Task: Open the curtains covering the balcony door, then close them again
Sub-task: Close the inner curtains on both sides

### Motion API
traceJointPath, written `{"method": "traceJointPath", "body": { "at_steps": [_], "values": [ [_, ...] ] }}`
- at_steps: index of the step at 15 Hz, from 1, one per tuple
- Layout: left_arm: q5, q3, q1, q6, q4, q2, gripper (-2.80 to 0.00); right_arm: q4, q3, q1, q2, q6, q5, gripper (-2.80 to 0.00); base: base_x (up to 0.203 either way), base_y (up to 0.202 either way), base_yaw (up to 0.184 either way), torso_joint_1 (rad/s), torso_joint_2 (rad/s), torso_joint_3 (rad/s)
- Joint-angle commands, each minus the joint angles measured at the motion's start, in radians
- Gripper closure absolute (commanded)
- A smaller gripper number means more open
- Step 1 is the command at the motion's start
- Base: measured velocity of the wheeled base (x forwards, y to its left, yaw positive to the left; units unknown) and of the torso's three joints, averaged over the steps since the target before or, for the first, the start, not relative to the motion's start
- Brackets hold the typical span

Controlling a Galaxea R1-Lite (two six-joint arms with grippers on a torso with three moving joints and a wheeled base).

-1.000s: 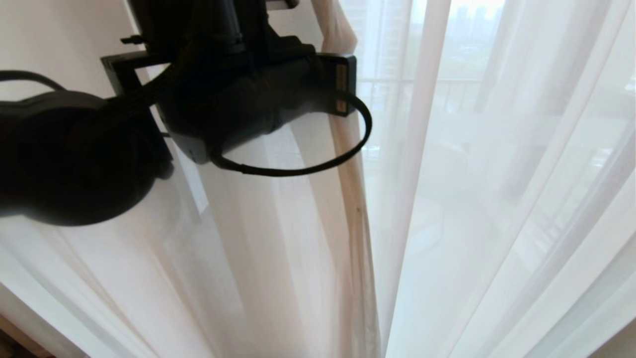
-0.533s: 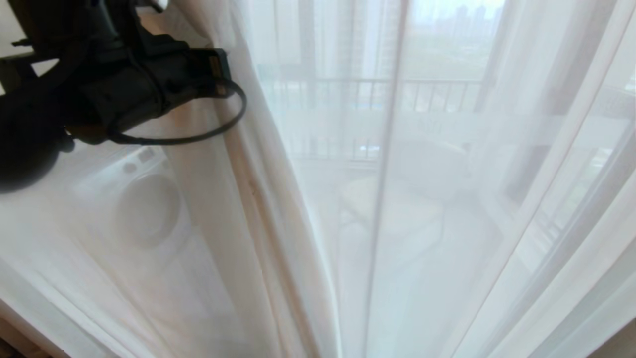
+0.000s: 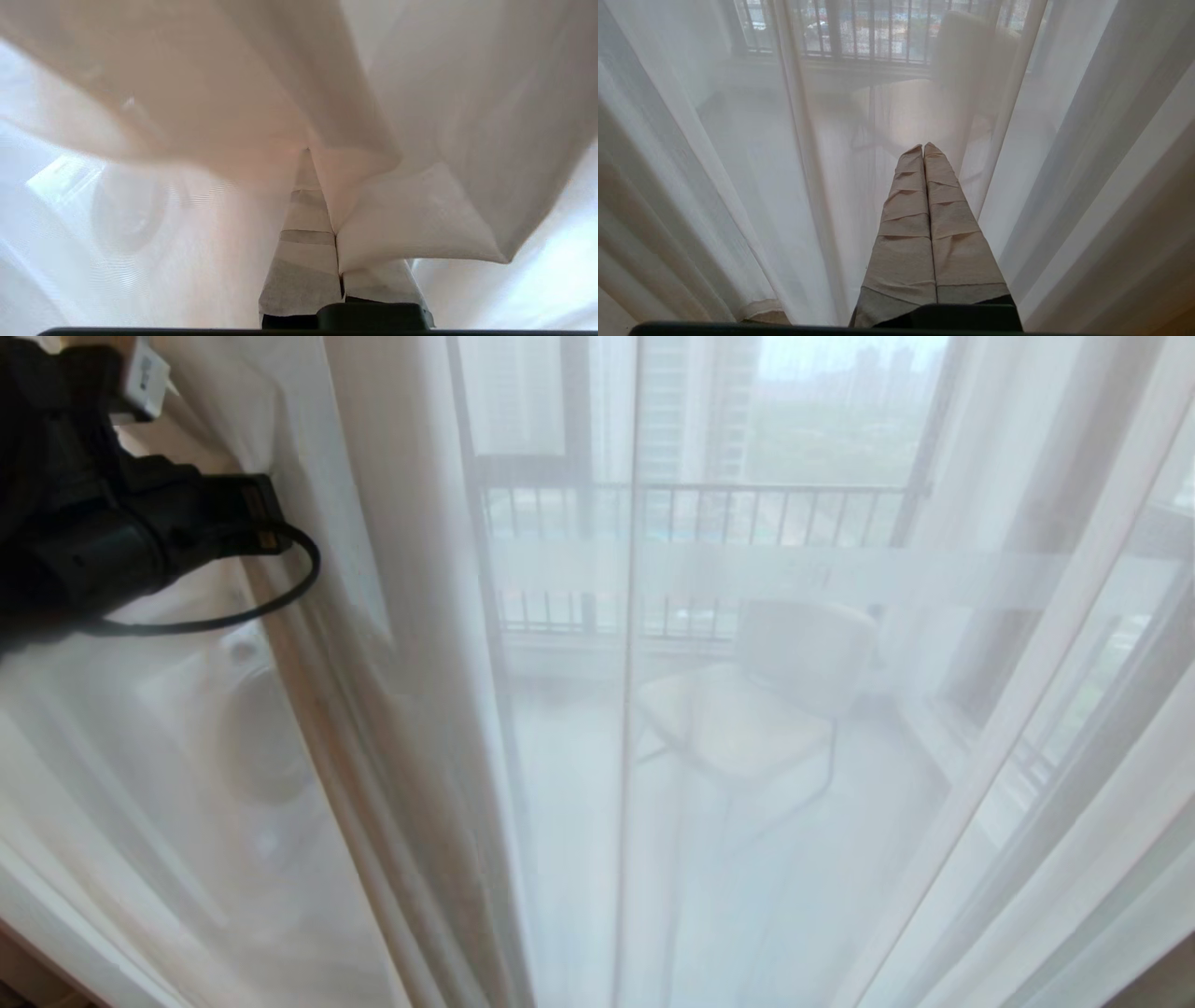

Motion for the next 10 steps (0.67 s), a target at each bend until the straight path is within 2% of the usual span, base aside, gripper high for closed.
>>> {"method": "traceJointPath", "body": {
  "at_steps": [1, 4, 5, 10],
  "values": [
    [0.004, 0.029, 0.029, -0.001, -0.03, -0.003, 0.0, 0.001, 0.0, 0.001, 0.0, -0.001, 0.001, 0.0, 0.0, 0.0, 0.0, 0.0, 0.0, 0.0],
    [0.004, 0.041, 0.039, -0.001, -0.035, -0.005, 0.0, 0.001, 0.0, 0.001, 0.0, -0.001, 0.001, 0.0, 0.0, 0.0, 0.0, 0.0, 0.0, 0.0],
    [0.004, 0.045, 0.039, -0.001, -0.035, -0.006, -2.8, 0.001, 0.0, 0.001, 0.0, -0.001, 0.0, 0.0, 0.0, 0.0, 0.0, 0.0, 0.0, 0.0],
    [0.005, 0.099, 0.038, -0.001, -0.034, -0.07, -2.8, 0.001, 0.0, -0.001, 0.0, -0.001, 0.0, 0.0, 0.0, 0.0, 0.0, 0.0, 0.0, 0.0]
  ]
}}
